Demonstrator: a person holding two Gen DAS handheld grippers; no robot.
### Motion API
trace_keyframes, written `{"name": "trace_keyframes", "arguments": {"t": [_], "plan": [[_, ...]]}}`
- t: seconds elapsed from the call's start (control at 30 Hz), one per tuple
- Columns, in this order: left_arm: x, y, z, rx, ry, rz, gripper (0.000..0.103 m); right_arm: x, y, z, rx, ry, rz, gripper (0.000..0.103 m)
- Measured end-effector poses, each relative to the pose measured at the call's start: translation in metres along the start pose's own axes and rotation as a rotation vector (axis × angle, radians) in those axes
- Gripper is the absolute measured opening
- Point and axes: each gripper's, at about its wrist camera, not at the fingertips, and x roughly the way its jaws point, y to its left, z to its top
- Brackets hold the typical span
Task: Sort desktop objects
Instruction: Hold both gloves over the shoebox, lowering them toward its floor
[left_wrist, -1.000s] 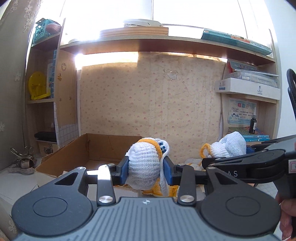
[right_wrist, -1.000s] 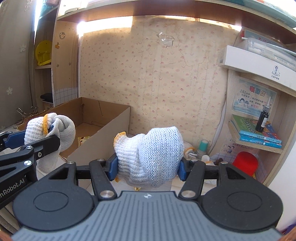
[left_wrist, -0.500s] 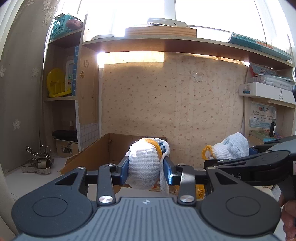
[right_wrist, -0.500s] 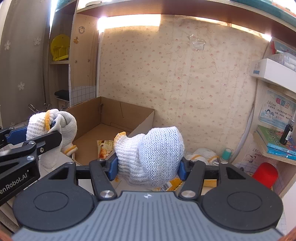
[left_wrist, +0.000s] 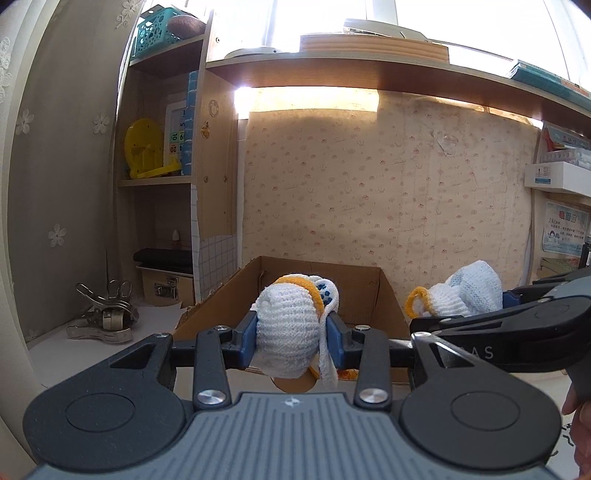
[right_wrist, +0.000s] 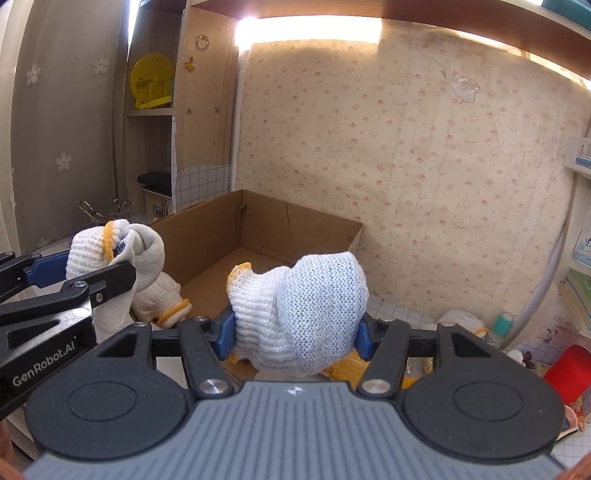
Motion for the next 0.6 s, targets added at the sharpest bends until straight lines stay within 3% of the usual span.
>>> {"name": "trace_keyframes", "arguments": {"t": [0.6], "plan": [[0.023, 0.021, 0.0, -0.008, 0.029, 0.036, 0.041, 0.041, 0.021, 0.006, -0.011, 0.046, 0.043, 0.059]]}}
